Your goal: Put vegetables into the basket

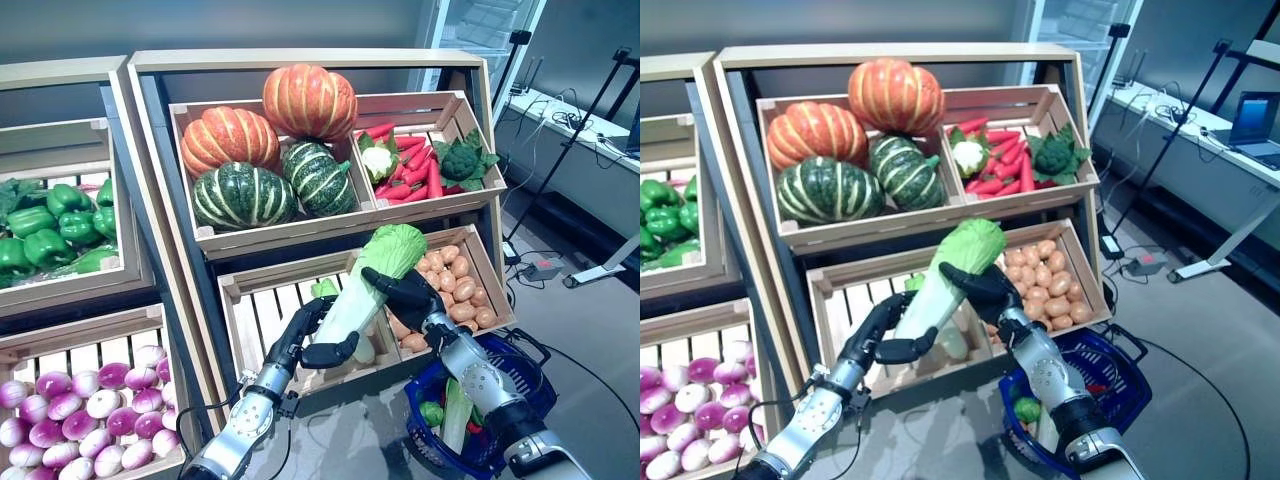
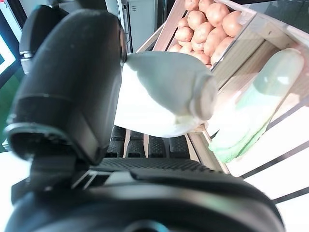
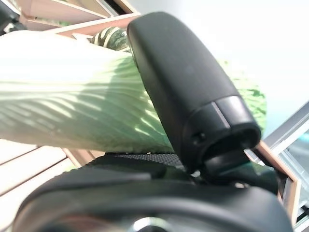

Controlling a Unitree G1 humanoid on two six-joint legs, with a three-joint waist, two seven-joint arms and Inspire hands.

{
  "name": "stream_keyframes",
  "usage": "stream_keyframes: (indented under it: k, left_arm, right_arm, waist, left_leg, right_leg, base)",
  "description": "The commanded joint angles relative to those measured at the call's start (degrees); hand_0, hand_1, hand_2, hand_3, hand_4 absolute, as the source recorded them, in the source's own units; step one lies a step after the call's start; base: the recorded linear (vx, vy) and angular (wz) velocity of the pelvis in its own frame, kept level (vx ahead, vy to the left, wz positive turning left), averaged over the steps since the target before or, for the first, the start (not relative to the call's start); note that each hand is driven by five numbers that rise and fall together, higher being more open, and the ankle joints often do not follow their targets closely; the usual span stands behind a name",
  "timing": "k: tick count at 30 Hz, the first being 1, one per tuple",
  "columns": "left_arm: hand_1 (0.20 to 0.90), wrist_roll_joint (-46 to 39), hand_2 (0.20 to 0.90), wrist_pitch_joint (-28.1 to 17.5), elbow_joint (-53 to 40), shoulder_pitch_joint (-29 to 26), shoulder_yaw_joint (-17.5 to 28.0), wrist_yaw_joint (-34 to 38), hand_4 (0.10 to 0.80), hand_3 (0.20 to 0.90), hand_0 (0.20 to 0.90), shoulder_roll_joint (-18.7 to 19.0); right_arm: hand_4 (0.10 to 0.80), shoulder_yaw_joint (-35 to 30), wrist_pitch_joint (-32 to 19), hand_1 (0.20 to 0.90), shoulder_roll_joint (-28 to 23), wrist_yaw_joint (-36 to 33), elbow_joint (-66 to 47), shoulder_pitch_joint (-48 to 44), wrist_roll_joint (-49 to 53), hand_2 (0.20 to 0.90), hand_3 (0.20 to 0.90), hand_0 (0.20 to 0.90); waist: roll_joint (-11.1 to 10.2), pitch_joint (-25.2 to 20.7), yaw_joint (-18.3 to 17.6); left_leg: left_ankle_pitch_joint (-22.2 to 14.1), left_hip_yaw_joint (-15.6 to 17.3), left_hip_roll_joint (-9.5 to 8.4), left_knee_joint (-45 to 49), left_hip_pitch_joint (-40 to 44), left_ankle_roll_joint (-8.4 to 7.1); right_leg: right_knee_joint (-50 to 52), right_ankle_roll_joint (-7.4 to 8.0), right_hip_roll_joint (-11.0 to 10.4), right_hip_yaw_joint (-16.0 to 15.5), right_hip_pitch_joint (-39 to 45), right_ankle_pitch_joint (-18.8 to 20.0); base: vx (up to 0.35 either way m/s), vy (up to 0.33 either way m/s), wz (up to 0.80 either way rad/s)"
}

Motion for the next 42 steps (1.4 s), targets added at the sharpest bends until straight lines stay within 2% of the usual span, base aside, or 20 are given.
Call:
stream_keyframes:
  k: [1,5,6,7,29,30,31,35,42]
  left_arm:
    - [0.3,3.24,0.3,-11.54,-6.97,-9.74,-6.96,-4.74,0.4,0.3,0.3,0.56]
    - [0.3,3.86,0.3,-12.05,-7.68,-10.56,-8.24,-4.81,0.4,0.3,0.3,1.1]
    - [0.3,3.34,0.3,-11.97,-7.82,-10.71,-8.4,-4.76,0.4,0.3,0.3,1.27]
    - [0.3,3.05,0.3,-11.95,-7.86,-10.82,-8.38,-4.82,0.4,0.3,0.3,1.36]
    - [0.3,0.2,0.3,-9.54,-8.86,-10.74,-6.51,-2.89,0.4,0.3,0.3,1.44]
    - [0.444,-0.35,0.444,-9.33,-8.48,-10.71,-6.47,-2.51,0.496,0.444,0.444,1.32]
    - [0.9,-0.87,0.9,-8.98,-8.25,-10.51,-6.22,-2.05,0.8,0.9,0.9,1.15]
    - [0.9,-3.92,0.9,-8.36,-6.3,-9.69,-4.3,-1.34,0.8,0.9,0.9,0.54]
    - [0.9,-1.54,0.9,-7.02,-3.24,-6.45,0.49,1.9,0.8,0.9,0.9,0.28]
  right_arm:
    - [0.8,-3.29,-1.87,0.9,0.44,5.32,1.77,-13.03,5.99,0.9,0.9,0.9]
    - [0.8,-2.75,-1.45,0.9,0.01,5.57,3.7,-14.77,5.84,0.9,0.9,0.9]
    - [0.759,-2.51,-1.61,0.839,0.04,6.77,3.94,-14.8,6.27,0.839,0.839,0.839]
    - [0.4,-2.42,-2.11,0.3,0.05,7.28,4.07,-14.81,6.53,0.3,0.3,0.3]
    - [0.4,-2.99,-5.36,0.3,-1.16,6.54,6.33,-14.44,7.28,0.3,0.3,0.3]
    - [0.4,-3.03,-5.31,0.3,-1.28,6.54,6.47,-14.43,7.25,0.3,0.3,0.3]
    - [0.4,-3.04,-5.47,0.3,-1.24,6.38,6.4,-14.29,6.94,0.3,0.3,0.3]
    - [0.4,-3.73,-5.82,0.3,-2.12,6.51,6.72,-13.93,4.88,0.3,0.3,0.3]
    - [0.4,-7.96,-5.68,0.3,-5.73,5.73,8.2,-9.09,5.41,0.3,0.3,0.3]
  waist:
    - [-1.47,-2.88,0.97]
    - [-1.47,-3.04,0.94]
    - [-1.42,-3.05,0.94]
    - [-1.38,-3.04,0.95]
    - [-1.24,-2.7,0.69]
    - [-1.27,-2.73,0.6]
    - [-1.3,-2.76,0.55]
    - [-1.42,-2.65,0.25]
    - [-1.62,-2.56,-0.63]
  left_leg:
    - [-6.04,2.04,-2.73,0.1,0.06,1.54]
    - [-6.04,1.74,-2.73,0.1,0.05,1.43]
    - [-6.04,1.74,-2.7,0.1,0.03,1.41]
    - [-6.03,1.74,-2.68,0.1,0.01,1.41]
    - [-5.69,1.72,-2.38,0.1,-0.84,1.11]
    - [-5.71,1.85,-2.31,0.1,-0.82,1.07]
    - [-5.67,1.99,-2.25,0.1,-0.84,1.04]
    - [-5.67,2.62,-2.04,0.1,-0.83,0.99]
    - [-5.5,3.9,-1.39,0.1,-0.71,0.95]
  right_leg:
    - [0.11,-0.36,-1.12,-1.58,3.07,-3.58]
    - [0.11,-0.32,-1.19,-1.48,3.04,-3.61]
    - [0.11,-0.31,-1.2,-1.45,3.01,-3.6]
    - [0.11,-0.3,-1.22,-1.47,3.0,-3.6]
    - [0.11,-0.29,-1.36,-1.14,2.11,-3.33]
    - [0.11,-0.26,-1.35,-1.08,2.09,-3.31]
    - [0.11,-0.3,-1.31,-0.97,2.03,-3.29]
    - [0.11,-0.31,-1.15,-0.62,1.8,-3.18]
    - [0.11,-0.34,-0.9,0.14,1.37,-2.83]
  base:
    - [0.0,0.0,0.0]
    - [0.0,0.0,0.0]
    - [0.0,0.0,0.0]
    - [0.0,0.0,0.0]
    - [-0.005,-0.002,0.02]
    - [0.0,0.0,0.0]
    - [0.0,0.0,0.0]
    - [0.0,0.0,0.0]
    - [-0.009,-0.005,-0.06]
